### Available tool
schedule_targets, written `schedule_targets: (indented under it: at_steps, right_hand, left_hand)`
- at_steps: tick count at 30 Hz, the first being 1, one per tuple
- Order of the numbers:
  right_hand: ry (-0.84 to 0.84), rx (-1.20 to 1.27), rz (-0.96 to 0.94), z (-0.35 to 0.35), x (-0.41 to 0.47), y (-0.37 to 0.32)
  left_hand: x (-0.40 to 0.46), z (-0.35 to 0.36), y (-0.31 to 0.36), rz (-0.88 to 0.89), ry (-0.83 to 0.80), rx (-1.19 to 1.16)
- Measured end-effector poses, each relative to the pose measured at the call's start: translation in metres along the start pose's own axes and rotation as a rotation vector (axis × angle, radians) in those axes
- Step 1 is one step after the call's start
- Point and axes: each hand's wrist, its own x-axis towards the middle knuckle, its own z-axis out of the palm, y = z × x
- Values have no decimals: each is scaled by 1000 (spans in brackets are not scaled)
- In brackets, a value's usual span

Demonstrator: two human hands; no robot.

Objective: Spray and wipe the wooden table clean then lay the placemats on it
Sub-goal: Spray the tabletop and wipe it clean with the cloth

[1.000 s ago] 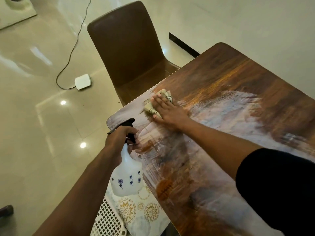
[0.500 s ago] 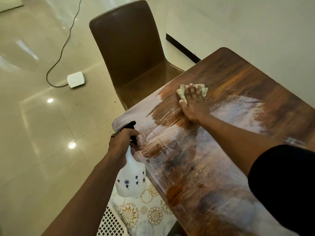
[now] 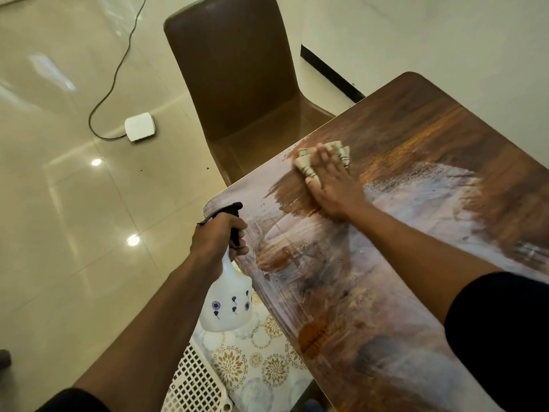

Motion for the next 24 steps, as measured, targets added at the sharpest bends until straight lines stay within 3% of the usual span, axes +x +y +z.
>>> schedule_targets:
  at_steps: [4, 8, 13, 17, 21, 24]
  right_hand:
    - [-19, 36, 174, -16, 21, 33]
    - [-10, 60, 226, -12, 25, 10]
    - [-54, -1, -20, 6, 10, -56]
    - [-85, -139, -344, 35, -26, -111]
    - [-71, -143, -527, 45, -34, -105]
    - [-94, -233, -518, 23, -2, -80]
  left_hand:
    - [1, -1, -1, -5, 58, -15]
    - [2, 1, -4, 0, 13, -33]
    - [6, 5, -12, 37, 75, -39]
    - [2, 6, -19, 26, 95, -44]
    - [-5, 2, -21, -23, -4, 23]
    - [-6, -4, -23, -31, -45, 40]
